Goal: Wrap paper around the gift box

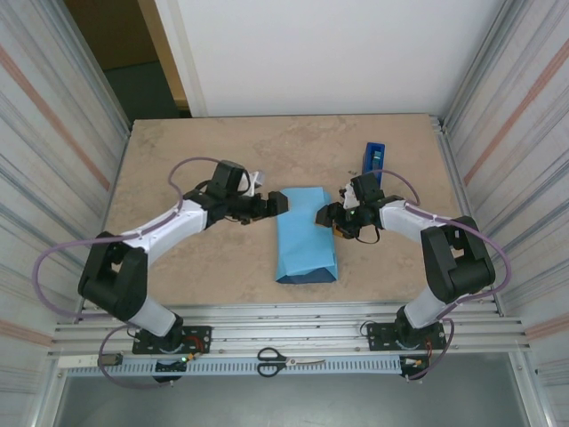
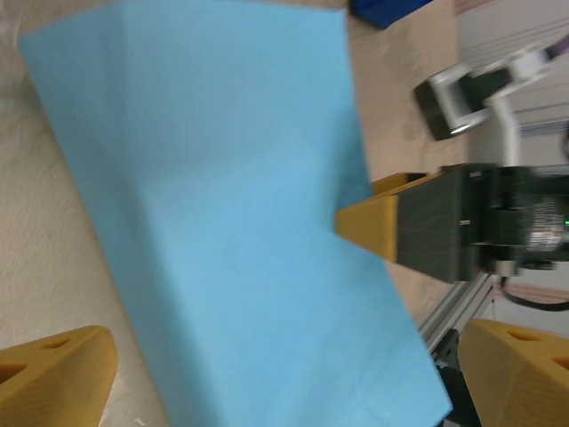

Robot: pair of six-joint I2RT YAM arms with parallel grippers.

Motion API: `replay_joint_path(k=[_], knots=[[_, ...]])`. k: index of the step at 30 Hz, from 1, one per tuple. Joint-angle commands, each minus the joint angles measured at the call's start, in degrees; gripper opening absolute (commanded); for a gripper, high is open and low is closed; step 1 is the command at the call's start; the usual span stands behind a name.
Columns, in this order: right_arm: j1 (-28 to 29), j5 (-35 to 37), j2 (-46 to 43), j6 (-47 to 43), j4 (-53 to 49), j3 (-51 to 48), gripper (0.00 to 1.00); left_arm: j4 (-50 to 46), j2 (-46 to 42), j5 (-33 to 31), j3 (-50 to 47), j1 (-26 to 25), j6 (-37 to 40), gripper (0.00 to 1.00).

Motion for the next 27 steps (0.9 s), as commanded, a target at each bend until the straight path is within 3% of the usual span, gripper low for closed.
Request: replay_joint_path(k=[1,10,21,27], knots=[[0.77,3.65,0.61,-0.03,-6.59,-2.89,0.58,-2.34,2.86,-0.66,-0.01,-1.4,-0.51,0.99],[2.08,2.13,0.3,2.1,-4.27,-3.34,0.55,-1.83,10.34,-0.81,1.8,-4.21,-1.34,0.98],[6.96,2.82,2.26,7.42,-0.21,0.41,0.54,-3.87,9.53,-3.07,-0.52,-0.82,-0.03,0.9],[7.96,4.91,3.82,9.45,0.71,0.49,0.53,-5.86,8.82,-2.67,-1.08,-0.17,2.57,0.92]])
